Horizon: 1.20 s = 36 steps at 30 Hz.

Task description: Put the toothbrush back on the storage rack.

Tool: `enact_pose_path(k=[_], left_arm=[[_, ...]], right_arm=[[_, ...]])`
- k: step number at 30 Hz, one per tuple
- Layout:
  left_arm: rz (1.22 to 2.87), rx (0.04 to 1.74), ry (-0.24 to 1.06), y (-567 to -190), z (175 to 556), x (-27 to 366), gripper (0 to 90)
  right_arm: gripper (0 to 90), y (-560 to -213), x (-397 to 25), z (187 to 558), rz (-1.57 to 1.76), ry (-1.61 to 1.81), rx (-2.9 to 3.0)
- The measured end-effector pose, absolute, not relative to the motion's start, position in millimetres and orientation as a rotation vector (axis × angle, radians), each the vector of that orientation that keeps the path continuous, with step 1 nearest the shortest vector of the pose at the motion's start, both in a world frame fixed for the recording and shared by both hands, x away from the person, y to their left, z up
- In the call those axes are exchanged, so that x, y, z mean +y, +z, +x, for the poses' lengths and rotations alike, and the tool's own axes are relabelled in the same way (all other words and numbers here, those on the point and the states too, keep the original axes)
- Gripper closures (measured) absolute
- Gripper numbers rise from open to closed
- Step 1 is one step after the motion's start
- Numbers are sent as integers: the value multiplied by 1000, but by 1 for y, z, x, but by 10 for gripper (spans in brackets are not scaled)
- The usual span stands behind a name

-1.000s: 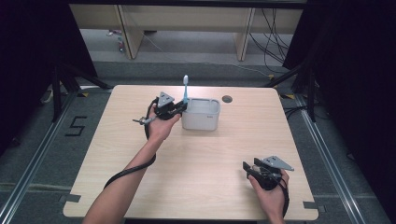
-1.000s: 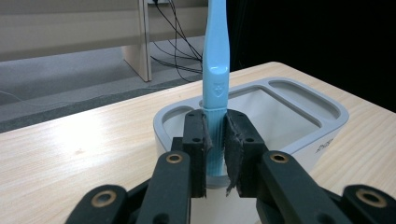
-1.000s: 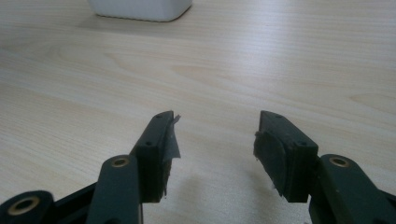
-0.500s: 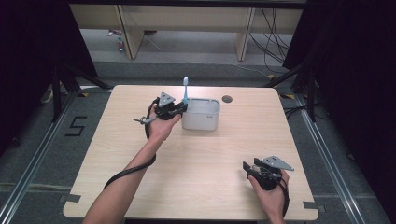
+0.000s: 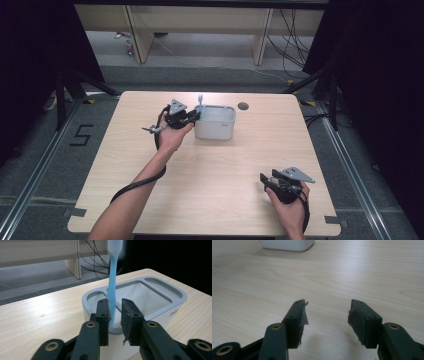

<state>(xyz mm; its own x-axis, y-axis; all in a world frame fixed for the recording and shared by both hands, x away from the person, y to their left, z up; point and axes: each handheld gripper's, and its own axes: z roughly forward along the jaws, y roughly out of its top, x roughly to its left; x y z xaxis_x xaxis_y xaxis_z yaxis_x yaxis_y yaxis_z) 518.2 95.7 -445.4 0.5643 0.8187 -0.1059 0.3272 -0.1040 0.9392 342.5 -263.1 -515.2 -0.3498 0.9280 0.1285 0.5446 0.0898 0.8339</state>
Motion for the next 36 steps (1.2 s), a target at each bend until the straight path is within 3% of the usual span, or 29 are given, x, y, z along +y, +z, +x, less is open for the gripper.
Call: enact_pose_path(k=[17,36], left_arm=[[1609,969,566,-437,491,111,478],[1609,917,583,-429,452,131,452]], right_arm=[[470,-515,-263,342,1446,1170,1937],[470,-514,-265,341,1429,1149,1934]])
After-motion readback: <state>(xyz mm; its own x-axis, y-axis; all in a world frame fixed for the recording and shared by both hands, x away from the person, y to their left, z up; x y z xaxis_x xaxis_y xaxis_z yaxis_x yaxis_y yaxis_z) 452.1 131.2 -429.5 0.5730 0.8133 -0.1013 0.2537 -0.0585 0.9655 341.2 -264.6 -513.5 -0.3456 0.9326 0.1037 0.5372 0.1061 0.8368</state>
